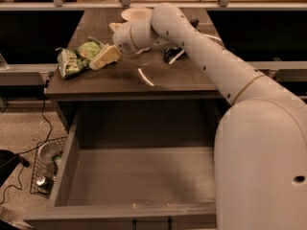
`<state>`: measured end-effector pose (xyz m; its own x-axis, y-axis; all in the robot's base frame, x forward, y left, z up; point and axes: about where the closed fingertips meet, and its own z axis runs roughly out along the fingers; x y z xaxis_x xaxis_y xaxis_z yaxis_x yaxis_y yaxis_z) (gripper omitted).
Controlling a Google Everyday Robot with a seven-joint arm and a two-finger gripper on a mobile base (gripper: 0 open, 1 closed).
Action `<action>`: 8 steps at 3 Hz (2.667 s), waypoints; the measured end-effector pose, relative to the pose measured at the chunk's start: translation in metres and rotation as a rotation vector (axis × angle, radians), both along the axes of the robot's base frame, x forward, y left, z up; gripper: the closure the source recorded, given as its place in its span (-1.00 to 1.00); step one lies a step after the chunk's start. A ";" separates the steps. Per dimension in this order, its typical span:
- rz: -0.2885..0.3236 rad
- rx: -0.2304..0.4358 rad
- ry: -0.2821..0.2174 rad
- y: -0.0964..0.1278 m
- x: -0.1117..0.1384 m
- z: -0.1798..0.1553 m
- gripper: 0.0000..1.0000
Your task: Place green jalapeno chip bag into top drawer
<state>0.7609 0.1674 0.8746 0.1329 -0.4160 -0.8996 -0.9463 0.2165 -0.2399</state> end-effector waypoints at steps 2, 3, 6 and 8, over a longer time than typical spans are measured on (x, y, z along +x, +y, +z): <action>0.043 0.043 0.062 0.014 -0.001 -0.010 -1.00; 0.065 0.060 0.090 0.023 -0.005 -0.017 -1.00; 0.132 0.079 0.136 0.050 -0.023 -0.035 -0.22; 0.142 0.078 0.140 0.056 -0.026 -0.037 0.87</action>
Offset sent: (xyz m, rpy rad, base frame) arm 0.0003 0.0155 -0.0119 0.0636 0.0844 0.0537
